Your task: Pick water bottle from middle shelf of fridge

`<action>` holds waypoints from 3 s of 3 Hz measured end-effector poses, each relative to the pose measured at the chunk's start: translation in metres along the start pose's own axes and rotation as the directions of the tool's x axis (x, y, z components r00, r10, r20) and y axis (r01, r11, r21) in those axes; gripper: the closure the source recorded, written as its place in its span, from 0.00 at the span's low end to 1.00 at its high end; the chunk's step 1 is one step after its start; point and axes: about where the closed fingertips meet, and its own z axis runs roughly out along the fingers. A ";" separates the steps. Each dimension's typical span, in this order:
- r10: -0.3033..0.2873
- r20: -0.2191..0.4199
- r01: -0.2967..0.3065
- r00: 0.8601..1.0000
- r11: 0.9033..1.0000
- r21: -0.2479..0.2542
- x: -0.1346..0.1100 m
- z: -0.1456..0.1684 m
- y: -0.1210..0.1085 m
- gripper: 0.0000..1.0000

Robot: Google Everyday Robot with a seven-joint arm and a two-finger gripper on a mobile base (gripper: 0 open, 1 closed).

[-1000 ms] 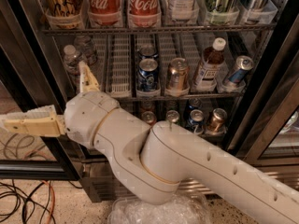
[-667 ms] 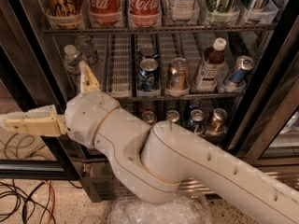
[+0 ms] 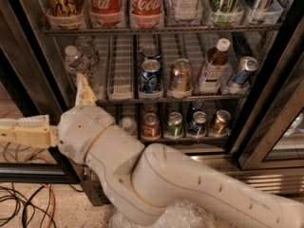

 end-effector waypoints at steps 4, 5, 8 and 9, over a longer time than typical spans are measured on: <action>0.252 0.166 -0.264 0.953 0.963 0.057 0.035 0.001 0.066 0.00; 0.211 0.152 -0.232 0.966 0.963 0.136 0.033 -0.002 0.056 0.00; -0.014 -0.033 0.029 0.999 0.861 0.507 0.017 -0.048 -0.025 0.00; -0.022 -0.095 0.072 0.995 0.829 0.554 0.028 -0.054 -0.055 0.00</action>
Offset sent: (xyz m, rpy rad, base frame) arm 0.0080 -0.0475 -0.0218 0.4243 0.0172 -0.6997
